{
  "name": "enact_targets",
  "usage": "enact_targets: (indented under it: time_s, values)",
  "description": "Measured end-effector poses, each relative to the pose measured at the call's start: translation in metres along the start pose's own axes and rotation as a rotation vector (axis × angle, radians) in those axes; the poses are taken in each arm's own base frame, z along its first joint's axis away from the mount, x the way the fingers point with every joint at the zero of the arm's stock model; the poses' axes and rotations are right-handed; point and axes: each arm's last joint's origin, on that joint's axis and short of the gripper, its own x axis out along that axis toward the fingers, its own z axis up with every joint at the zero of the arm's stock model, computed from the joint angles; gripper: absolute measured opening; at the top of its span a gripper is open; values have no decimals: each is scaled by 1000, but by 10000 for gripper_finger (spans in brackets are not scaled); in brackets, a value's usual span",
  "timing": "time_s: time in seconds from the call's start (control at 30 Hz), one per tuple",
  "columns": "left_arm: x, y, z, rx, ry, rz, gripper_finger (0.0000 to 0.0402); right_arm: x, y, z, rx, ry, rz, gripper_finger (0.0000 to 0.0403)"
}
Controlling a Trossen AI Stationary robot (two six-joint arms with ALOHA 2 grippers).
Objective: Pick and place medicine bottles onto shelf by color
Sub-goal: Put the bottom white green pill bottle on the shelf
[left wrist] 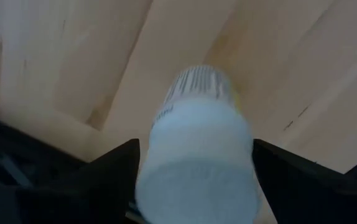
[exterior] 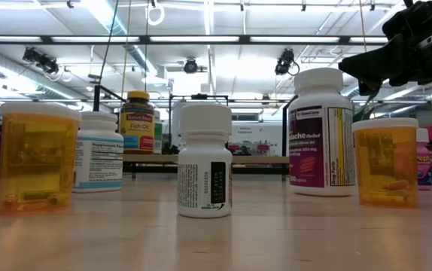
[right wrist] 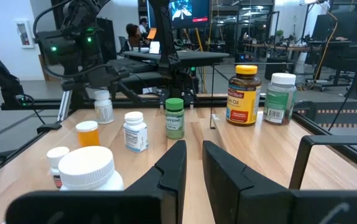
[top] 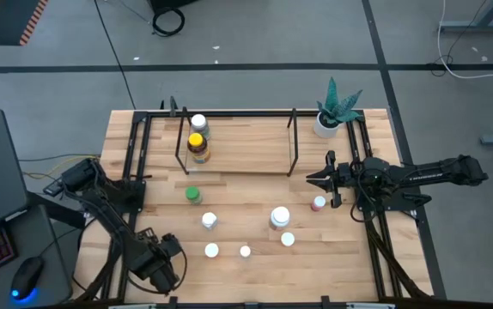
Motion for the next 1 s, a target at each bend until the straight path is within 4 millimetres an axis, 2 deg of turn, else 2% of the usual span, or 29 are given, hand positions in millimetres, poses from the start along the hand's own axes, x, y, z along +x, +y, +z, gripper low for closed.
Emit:
enact_targets:
  time_s: [0.23,1.0]
  values:
    - [-1,1,9,30,-47,-1,308,0,0,0,0,0,0,62]
    - [-1,5,16,85,-39,19,302,0,0,0,0,0,0,62]
